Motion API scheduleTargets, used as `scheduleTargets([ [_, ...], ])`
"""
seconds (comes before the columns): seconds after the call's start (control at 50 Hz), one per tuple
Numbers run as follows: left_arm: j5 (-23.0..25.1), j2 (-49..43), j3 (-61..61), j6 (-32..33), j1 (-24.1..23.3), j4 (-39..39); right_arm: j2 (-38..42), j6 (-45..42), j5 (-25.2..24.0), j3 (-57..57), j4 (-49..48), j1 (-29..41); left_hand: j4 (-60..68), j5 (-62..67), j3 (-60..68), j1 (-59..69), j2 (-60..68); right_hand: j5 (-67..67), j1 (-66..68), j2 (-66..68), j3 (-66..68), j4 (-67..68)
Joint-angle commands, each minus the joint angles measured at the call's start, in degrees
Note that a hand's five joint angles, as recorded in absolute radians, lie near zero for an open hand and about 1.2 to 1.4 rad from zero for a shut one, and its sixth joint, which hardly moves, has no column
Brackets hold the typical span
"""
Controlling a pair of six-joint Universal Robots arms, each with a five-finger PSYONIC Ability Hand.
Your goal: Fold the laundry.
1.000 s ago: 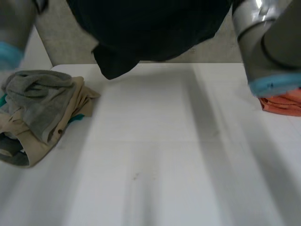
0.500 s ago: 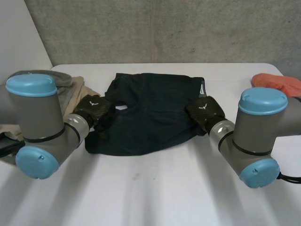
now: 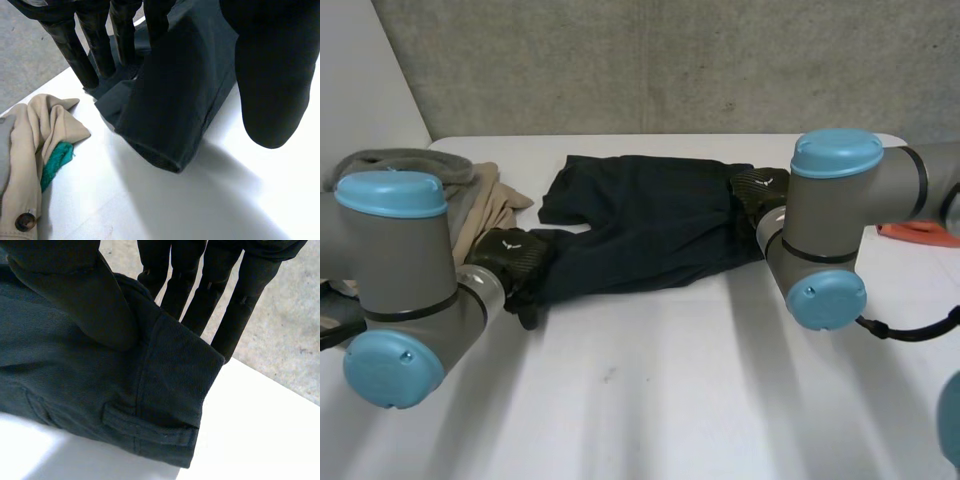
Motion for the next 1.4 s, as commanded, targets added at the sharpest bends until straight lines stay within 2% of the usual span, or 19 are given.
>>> scheduleTargets([
  [0.02, -0.25, -4.38, 3.22, 0.37, -0.03, 1.35, 2.41, 2.21, 0.48, -4.32, 1.68, -0.17, 0.23, 0.69, -0.17, -0.77, 0.01, 11.89, 16.58, 13.49, 12.01, 11.63],
  [0.12, -0.78, -9.04, 7.61, 2.22, -0.82, 0.73, 2.41, 2.65, 0.57, -4.94, 1.68, -0.61, 1.74, 2.2, 1.34, 0.74, 1.52, 11.89, 16.58, 13.49, 12.01, 11.63],
  [0.2, -2.8, -11.5, 11.21, 4.68, -1.43, 0.29, 2.24, 2.47, 0.57, -4.94, 1.76, -0.88, 10.28, 10.75, 9.89, 9.28, 10.06, 11.89, 16.58, 13.49, 12.01, 11.63],
  [0.26, -4.03, -11.95, 13.24, 5.91, -1.26, 0.38, 1.89, 1.77, 0.39, -3.97, 2.82, -1.05, 52.57, 53.04, 52.18, 51.58, 52.35, 11.89, 16.58, 13.49, 12.01, 11.63],
  [0.28, -4.03, -11.68, 13.5, 6.0, -1.17, 0.38, 1.62, 1.33, 0.22, -3.36, 3.6, -1.14, 61.35, 61.81, 60.95, 60.35, 61.13, 11.89, 16.58, 13.49, 12.01, 11.63],
  [0.36, -2.72, -8.09, 13.51, 6.18, -0.73, -1.28, -1.54, -5.15, -1.01, 1.55, 9.84, -0.96, 61.44, 61.9, 61.04, 60.44, 61.22, 11.89, 16.58, 13.49, 12.01, 11.63],
  [0.44, 1.32, -1.94, 8.6, 8.01, -0.99, -8.65, -7.42, -20.96, -5.05, 14.01, 15.29, -1.23, 61.44, 61.9, 61.04, 60.44, 61.22, 11.89, 16.58, 13.49, 12.01, 11.63],
  [0.54, 6.59, 3.6, 0.35, 15.56, -2.22, -24.72, -21.46, -43.08, -10.58, 35.18, 16.09, -4.03, 61.44, 61.9, 61.04, 60.44, 61.22, 11.89, 16.58, 13.49, 12.01, 11.63],
  [0.6, 8.52, 5.1, -3.18, 18.38, -2.31, -29.58, -27.62, -52.24, -12.7, 42.58, 16.44, -6.14, 61.44, 61.9, 61.04, 60.44, 61.22, 11.89, 16.58, 13.49, 12.01, 11.63],
  [0.64, 8.97, 5.37, -4.16, 19.09, -2.31, -29.85, -29.4, -53.86, -13.23, 45.06, 17.14, -7.46, 61.44, 61.9, 61.04, 60.44, 61.22, 11.89, 16.58, 13.49, 12.01, 11.63],
  [0.76, 7.83, 3.61, -3.11, 19.18, -3.01, -29.85, -29.5, -50.97, -14.46, 43.76, 18.2, -8.79, 61.44, 61.9, 61.04, 60.44, 61.22, 11.89, 16.58, 13.49, 12.01, 11.63],
  [0.86, 4.93, -0.16, 5.32, 18.22, -3.28, -25.47, -23.96, -42.28, -13.85, 37.79, 14.17, -8.35, 61.44, 61.9, 61.04, 60.44, 61.22, 11.89, 16.58, 13.49, 12.01, 11.63],
  [0.94, 2.12, -6.31, 17.61, 16.73, -2.84, -18.53, -20.09, -35.42, -13.23, 31.55, 5.39, -8.17, 61.44, 61.9, 61.04, 60.44, 61.22, 11.89, 16.58, 13.49, 12.01, 11.63],
  [1.06, -1.83, -16.84, 38.06, 14.97, -1.87, -15.09, -14.74, -28.3, -9.55, 23.56, -9.27, -8.17, 61.44, 61.9, 61.04, 60.44, 61.22, 11.89, 16.58, 13.49, 12.01, 11.63],
  [1.22, -3.33, -30.64, 62.59, 15.4, -1.78, -14.83, -4.99, -26.97, -8.22, 14.24, -24.84, -7.12, 61.44, 61.9, 61.04, 60.44, 61.22, 11.89, 16.58, 13.49, 12.01, 11.63],
  [1.34, -2.1, -40.23, 75.63, 16.02, -2.22, -14.91, 5.21, -28.72, -7.87, 5.01, -30.57, -5.98, 61.44, 61.9, 61.04, 60.44, 61.22, 11.89, 16.58, 13.49, 12.01, 11.63],
  [1.36, -1.84, -41.29, 77.12, 16.11, -2.31, -14.91, 6.62, -29.34, -7.52, 3.6, -30.49, -5.89, 51.3, 51.76, 50.9, 50.3, 51.08, -4.79, -0.1, -3.19, -4.66, -5.04],
  [1.38, -1.84, -43.21, 79.23, 15.85, -2.48, -15.0, 9.24, -30.3, -6.56, 1.15, -29.97, -5.71, 11.73, 12.19, 11.33, 10.73, 11.51, -39.59, -34.9, -37.99, -39.47, -39.85],
  [1.4, -2.01, -43.76, 80.03, 15.84, -2.57, -15.09, 10.31, -30.57, -5.77, -0.09, -29.79, -5.62, -8.56, -8.1, -8.96, -9.56, -8.78, -47.77, -43.08, -46.17, -47.64, -48.02],
])
